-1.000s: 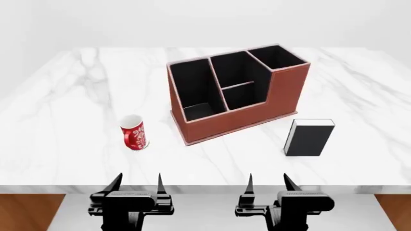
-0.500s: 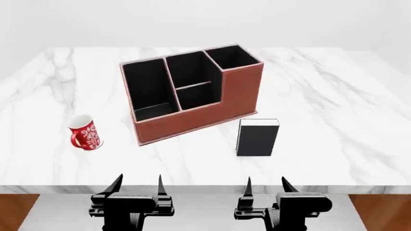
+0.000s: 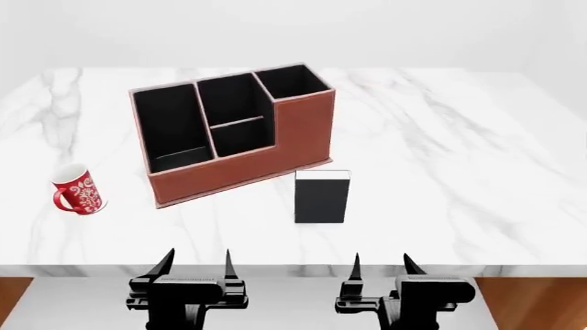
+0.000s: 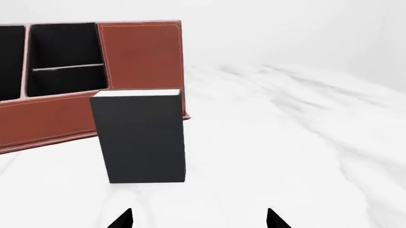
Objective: Pick up the book and place it in the back compartment of the caddy.
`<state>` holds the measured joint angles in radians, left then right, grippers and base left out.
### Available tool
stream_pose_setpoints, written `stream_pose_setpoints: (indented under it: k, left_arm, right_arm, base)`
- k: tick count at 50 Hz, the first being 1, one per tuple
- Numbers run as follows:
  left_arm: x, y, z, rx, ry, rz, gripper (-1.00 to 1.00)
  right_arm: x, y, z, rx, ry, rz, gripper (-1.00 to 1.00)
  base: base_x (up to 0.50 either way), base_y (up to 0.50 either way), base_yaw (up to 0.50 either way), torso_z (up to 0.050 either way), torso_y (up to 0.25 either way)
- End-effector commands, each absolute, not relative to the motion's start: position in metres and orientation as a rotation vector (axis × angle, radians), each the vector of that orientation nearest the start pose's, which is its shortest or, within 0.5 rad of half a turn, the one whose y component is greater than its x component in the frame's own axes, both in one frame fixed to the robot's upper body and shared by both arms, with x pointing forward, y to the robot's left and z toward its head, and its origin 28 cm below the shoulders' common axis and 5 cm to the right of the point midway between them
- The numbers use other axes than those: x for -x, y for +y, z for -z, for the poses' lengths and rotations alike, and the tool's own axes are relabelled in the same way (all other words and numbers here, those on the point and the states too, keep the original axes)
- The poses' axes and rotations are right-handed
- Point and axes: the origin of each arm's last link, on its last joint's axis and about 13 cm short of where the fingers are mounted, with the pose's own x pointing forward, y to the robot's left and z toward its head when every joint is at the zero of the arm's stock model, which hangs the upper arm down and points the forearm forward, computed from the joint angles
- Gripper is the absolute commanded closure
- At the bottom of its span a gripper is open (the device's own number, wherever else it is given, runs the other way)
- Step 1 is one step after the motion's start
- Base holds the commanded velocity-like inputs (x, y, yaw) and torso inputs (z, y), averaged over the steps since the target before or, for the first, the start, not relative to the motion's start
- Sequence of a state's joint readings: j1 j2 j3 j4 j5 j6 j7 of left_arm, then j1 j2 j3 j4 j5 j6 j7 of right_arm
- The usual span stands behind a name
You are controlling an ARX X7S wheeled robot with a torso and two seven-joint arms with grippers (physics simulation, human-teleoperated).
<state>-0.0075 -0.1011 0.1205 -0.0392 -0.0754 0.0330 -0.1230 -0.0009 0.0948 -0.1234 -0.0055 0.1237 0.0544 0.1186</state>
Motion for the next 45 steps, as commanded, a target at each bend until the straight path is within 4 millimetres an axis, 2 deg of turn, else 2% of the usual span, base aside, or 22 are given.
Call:
stream_pose_setpoints:
  k: [1,7,45]
  left_arm:
    - [-0.2105,0.2067,-0.0090,-0.029,0.005,-0.008,-1.00]
    - [-0.2106,0.2071,-0.0159,-0.027,0.001,-0.009,-1.00]
    - [-0.2105,0.2071,-0.0160,-0.027,0.001,-0.009,-1.00]
  right_arm:
    - [-0.2075,-0.0933,-0.0113,-0.015,0.060,0.004,-1.00]
    - [-0.2096,-0.0941,-0.0167,-0.009,0.055,0.005,-1.00]
    - [-0.2096,-0.0941,-0.0167,-0.009,0.055,0.005,-1.00]
  base:
    - [0.00,0.00,0.00,0.000,0.000]
    - [0.00,0.00,0.00,0.000,0.000]
    - [0.00,0.00,0.00,0.000,0.000]
